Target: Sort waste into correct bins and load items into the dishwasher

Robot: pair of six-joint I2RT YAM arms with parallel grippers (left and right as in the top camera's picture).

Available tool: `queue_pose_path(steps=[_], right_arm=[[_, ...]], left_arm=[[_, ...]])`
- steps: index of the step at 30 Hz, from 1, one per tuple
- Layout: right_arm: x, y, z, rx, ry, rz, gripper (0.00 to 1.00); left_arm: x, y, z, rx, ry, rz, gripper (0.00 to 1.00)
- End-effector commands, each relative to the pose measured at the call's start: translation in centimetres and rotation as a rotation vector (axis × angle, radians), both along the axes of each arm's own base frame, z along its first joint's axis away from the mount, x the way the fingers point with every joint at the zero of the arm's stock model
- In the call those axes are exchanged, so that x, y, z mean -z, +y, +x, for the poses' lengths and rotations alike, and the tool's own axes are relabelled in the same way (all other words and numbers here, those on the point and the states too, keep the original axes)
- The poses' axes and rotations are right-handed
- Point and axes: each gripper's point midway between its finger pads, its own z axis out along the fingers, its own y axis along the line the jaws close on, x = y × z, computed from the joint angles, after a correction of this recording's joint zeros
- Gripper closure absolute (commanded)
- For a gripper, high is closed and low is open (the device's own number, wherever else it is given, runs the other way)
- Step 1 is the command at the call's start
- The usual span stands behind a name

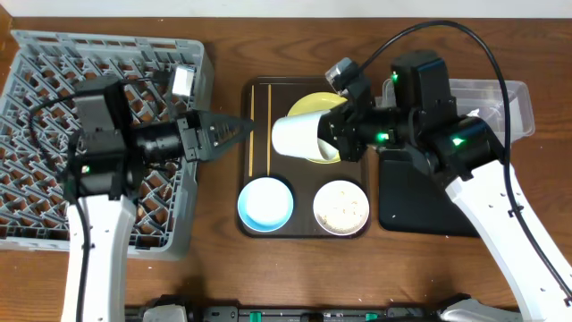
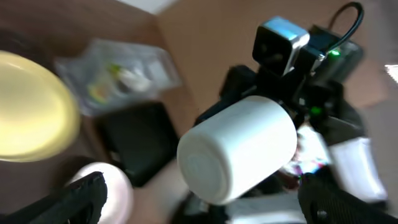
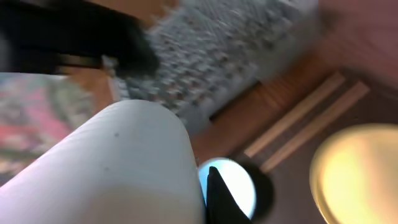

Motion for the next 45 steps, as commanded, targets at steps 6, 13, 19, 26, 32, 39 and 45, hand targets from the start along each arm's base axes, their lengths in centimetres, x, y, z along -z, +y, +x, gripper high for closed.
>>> queue_pose_path(steps=[6,13,19,26,32,39,45], right_arm=[[-2.9,2.1,-1.8,-0.192,-0.109,0.137,0.99],[-1.9,3.8,-2.4,-0.258,-0.14,0.125,0.99],[-1.1,4.6,-2.4,-0.281,-0.139,0.12,0.99],[-1.4,4.7,-2.1,-0.281,-0.158,0.127,0.99],[-1.1,4.6,-2.3,-0.281,-0.139,0.12,0.8],[-0.9,4.5,-1.9,-0.259,-0.142,0.107,0.66],[-0.4,2.4,0.9,-0.13,-0.127,0.065,0.38]], left_arm=[[-2.3,-3.1,-3.8,0.224,0.062,-0.118,0.0],[-3.3,-4.8,-6.2,0.299,0.036,-0.114,0.08],[-3.9,-5.3,-7.3,0.318,0.076,-0.119,0.2],[-4.0,-5.2,-7.4,0.317,0.09,-0.121,0.45],[-4.1,-5.3,-7.3,0.318,0.07,-0.12,0.52],[-3.8,-5.3,-6.7,0.284,0.047,-0.097,0.53],[-3.9,-4.9,-6.4,0.274,-0.013,-0.09,0.54]])
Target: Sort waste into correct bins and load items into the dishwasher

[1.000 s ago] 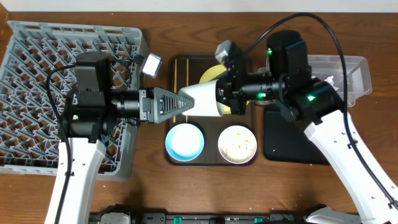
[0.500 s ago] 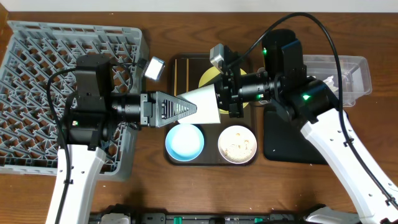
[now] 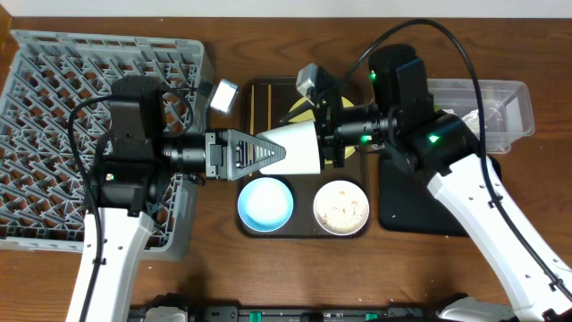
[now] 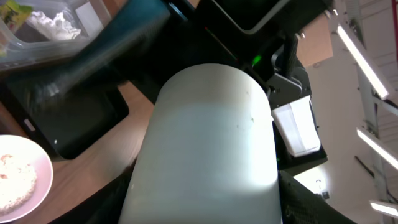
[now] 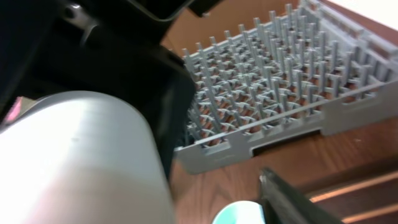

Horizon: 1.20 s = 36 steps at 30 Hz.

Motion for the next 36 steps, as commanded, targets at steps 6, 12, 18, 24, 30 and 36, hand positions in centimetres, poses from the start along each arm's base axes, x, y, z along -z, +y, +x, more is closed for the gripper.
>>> queue_pose_path(steps=[6,12,18,24,30,36], right_arm=[[-0.8,-3.9,2.3,0.028,0.044,0.068,0.35],[-1.0,-5.1,2.2,0.014,0.079,0.094,0.34],[2.4,-6.2,3.7,0.183,0.165,-0.058,0.32],[8.6,-10.3,4.3,0.437,0.302,-0.373,0.31],[10.2,-11.2,3.6,0.476,0.324,-0.478,0.29],[10.2,-10.5,3.7,0.463,0.307,-0.472,0.24]], left_arm=[[-0.7,1.6,1.3,-0.095,-0.099,0.023,0.54],[0.8,3.8,4.0,-0.266,-0.078,0.104,0.54],[8.0,9.2,5.7,-0.576,0.19,0.397,0.55],[14.6,17.9,2.7,-0.867,0.504,0.75,0.56],[17.2,25.1,-0.6,-1.104,0.685,1.0,0.6],[17.7,30.0,-3.8,-1.297,0.796,1.269,0.6]])
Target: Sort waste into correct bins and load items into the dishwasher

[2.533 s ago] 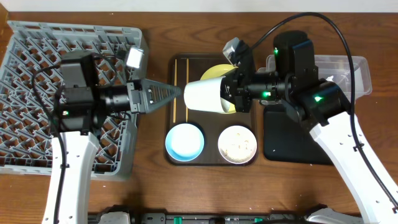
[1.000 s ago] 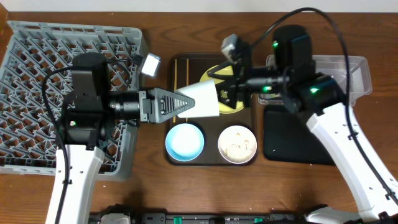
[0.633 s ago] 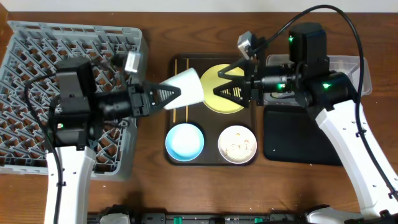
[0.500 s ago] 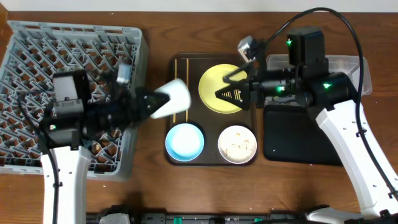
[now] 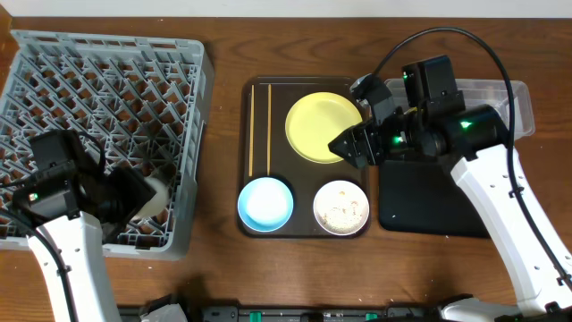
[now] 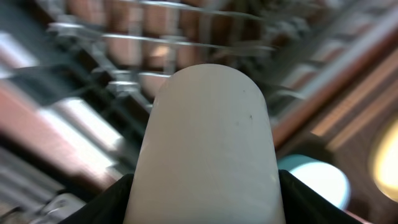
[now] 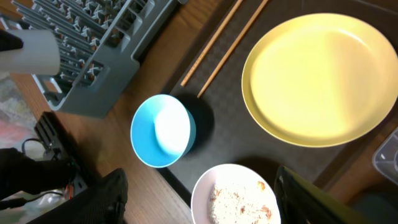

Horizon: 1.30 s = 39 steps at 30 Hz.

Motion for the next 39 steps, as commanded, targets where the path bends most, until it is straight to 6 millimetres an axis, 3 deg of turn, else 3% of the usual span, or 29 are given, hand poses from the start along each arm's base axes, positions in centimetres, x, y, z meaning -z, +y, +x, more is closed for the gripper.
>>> queue_pose_path(steps=[1,6,15,16,19,22,28,31,34,39], right_arm=[[0.7,0.2,0.2,0.002,0.01,-0.017,0.23],[0.7,0.2,0.2,0.002,0.011,-0.017,0.23],[0.9,0.1,-0.1,0.001,0.027,-0.022,0.23],[0.9,0.1,-0.2,0.001,0.028,-0.023,0.23],[0.9,0.1,-0.2,0.001,0.029,-0.023,0.23],[0.9,0.1,-0.2,0.001,0.03,-0.023,0.23],[0.9,0.1,-0.2,0.001,0.03,-0.023,0.23],[0.9,0.1,-0.1,0.029,0.051,-0.013,0.23],[1.3,0.5,0.0,0.092,0.108,-0.002,0.24],[5.5,0.2,0.2,0.315,0.243,-0.166,0.3]], left_arm=[[-0.4,4.0,-1.9,-0.13,0.086,0.213,0.6],[-0.3,5.4,-2.8,-0.214,0.12,0.28,0.6],[4.1,5.5,-1.2,-0.204,0.13,0.246,0.59],[4.4,5.4,-1.1,-0.199,0.14,0.23,0.53],[4.9,4.2,-0.6,-0.179,0.139,0.156,0.21],[3.7,3.5,0.3,-0.149,0.093,0.114,0.11],[-1.6,3.5,1.6,-0.108,-0.004,0.136,0.04],[-3.5,0.4,3.5,0.096,-0.11,0.064,0.04],[-3.8,-3.6,4.4,0.298,-0.152,0.001,0.05],[-3.8,-9.9,4.3,0.622,-0.155,0.001,0.08]])
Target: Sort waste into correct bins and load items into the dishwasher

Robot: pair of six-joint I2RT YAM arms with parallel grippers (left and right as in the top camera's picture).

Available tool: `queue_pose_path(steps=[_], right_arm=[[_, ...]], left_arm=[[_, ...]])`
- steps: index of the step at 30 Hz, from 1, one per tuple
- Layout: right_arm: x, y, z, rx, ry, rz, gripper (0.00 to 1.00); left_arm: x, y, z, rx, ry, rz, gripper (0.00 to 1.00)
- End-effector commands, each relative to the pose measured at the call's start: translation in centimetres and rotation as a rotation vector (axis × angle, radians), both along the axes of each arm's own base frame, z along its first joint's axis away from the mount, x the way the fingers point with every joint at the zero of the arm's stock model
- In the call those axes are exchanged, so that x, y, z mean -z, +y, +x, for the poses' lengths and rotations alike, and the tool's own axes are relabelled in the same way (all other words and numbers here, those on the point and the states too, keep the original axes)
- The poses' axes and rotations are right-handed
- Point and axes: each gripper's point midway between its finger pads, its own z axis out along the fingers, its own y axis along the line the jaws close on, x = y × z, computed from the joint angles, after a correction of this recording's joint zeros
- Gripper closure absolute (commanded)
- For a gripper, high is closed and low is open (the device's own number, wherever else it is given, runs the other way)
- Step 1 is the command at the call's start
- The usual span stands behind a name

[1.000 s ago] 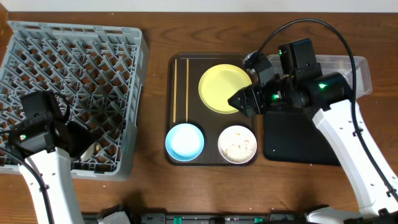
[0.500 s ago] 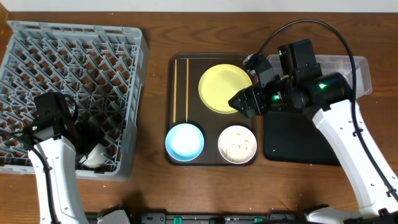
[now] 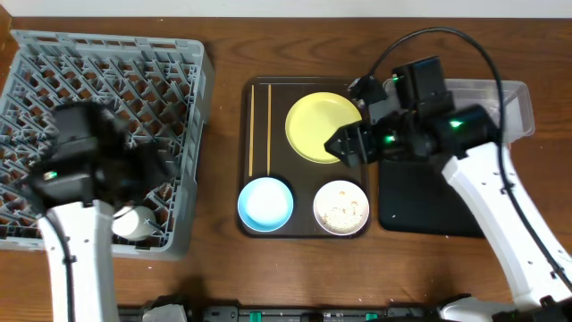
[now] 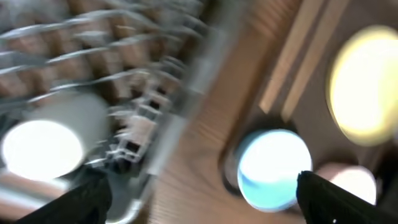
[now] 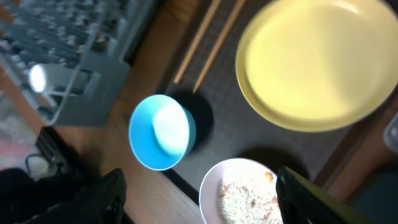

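The white cup (image 3: 134,222) rests in the front right corner of the grey dish rack (image 3: 54,54), its pale round end toward the camera. In the left wrist view the white cup (image 4: 43,149) sits apart from my left gripper (image 4: 202,199), which is open and empty above the rack's right edge. My right gripper (image 5: 199,199) is open and empty over the brown tray (image 3: 259,228). On the tray lie a yellow plate (image 3: 320,125), a blue bowl (image 3: 265,202), a white bowl of rice (image 3: 341,207) and chopsticks (image 3: 260,125).
A black bin (image 3: 420,201) stands right of the tray. Behind it sits a clear container (image 3: 505,103) holding scraps. The left wrist view is blurred by motion. Bare brown wood shows between the rack and the tray.
The left gripper held the white cup over the rack's front. Now the cup sits in the rack's front right corner and the gripper is open, apart from it. The right arm has barely moved.
The right gripper held the white cup over the tray while the open left gripper faced it. Then both grippers were at the cup. Then the left gripper alone had it at the rack, the right gripper open over the tray. Now the cup sits in the rack.
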Motion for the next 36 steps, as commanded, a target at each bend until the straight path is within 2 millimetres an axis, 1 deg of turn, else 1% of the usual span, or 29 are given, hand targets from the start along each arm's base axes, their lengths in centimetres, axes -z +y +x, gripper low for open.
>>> queue_pose_path(steps=[1,2,3,5,7,8,10,12,13,17,18,19,20,22,23,25,27,29,30,33,34,36], right_arm=[[4.4,0.0,-0.1,0.191,0.151,-0.139,0.33],[5.2,0.6,-0.5,0.181,0.179,-0.151,0.35],[6.2,1.4,-1.0,0.17,0.209,-0.166,0.39],[7.9,2.6,-2.0,0.154,0.263,-0.197,0.49],[9.9,3.3,-3.0,0.147,0.317,-0.251,0.52],[10.9,3.3,-3.5,0.152,0.337,-0.292,0.53],[13.3,3.2,-4.2,0.159,0.358,-0.393,0.53],[14.7,3.3,-4.7,0.143,0.36,-0.453,0.53],[15.7,3.3,-5.2,0.142,0.37,-0.494,0.53],[18.2,3.5,-6.5,0.139,0.42,-0.557,0.59],[19.0,3.6,-6.8,0.132,0.429,-0.575,0.63],[19.9,3.6,-7.1,0.124,0.443,-0.594,0.69],[20.4,3.5,-7.2,0.122,0.453,-0.604,0.76],[21.1,3.4,-7.4,0.131,0.476,-0.616,0.93],[21.2,3.2,-7.3,0.146,0.487,-0.614,0.99],[20.9,3.0,-7.0,0.158,0.491,-0.6,0.99],[20.0,2.7,-6.4,0.174,0.478,-0.579,0.99],[18.3,2.7,-5.5,0.153,0.435,-0.533,0.99],[17.1,2.8,-5.1,0.131,0.401,-0.501,0.99],[12.8,3.9,-3.8,0.026,0.284,-0.356,0.99],[10.8,4.1,-3.5,-0.008,0.237,-0.293,0.99],[7.7,3.8,-3.1,-0.026,0.177,-0.208,0.99]], left_arm=[[-0.4,-4.7,-0.5,0.291,-0.019,-0.007,0.09],[-0.2,-5.8,-1.0,0.354,-0.008,0.001,0.1],[-0.1,-6.5,-1.4,0.388,0.004,0.012,0.1],[0.1,-7.3,-1.9,0.433,0.021,0.038,0.09],[0.2,-7.7,-2.2,0.462,0.026,0.059,0.09],[0.2,-7.8,-2.2,0.47,0.026,0.069,0.05],[0.3,-7.7,-2.2,0.471,0.026,0.081,0.04],[0.3,-7.7,-2.2,0.471,0.026,0.081,0.02],[0.3,-7.7,-2.2,0.471,0.026,0.081,0.02],[0.3,-7.7,-2.2,0.471,0.026,0.081,0.02],[0.3,-7.7,-2.2,0.471,0.026,0.081,0.02],[0.3,-7.7,-2.2,0.471,0.026,0.081,0.02],[0.3,-7.7,-2.2,0.471,0.026,0.081,0.02],[0.3,-7.7,-2.2,0.471,0.026,0.08,0.02],[0.3,-7.7,-2.2,0.471,0.026,0.08,0.02],[0.3,-7.7,-2.2,0.471,0.026,0.08,0.02],[0.3,-7.7,-2.2,0.471,0.026,0.08,0.02],[0.2,-7.7,-2.1,0.471,0.023,0.081,0.02],[0.2,-7.7,-2.0,0.471,0.017,0.081,0.02],[0.2,-7.8,-1.9,0.471,0.011,0.081,0.02],[0.2,-7.8,-1.9,0.471,0.011,0.081,0.02],[0.2,-7.8,-1.9,0.471,0.011,0.081,0.02]])
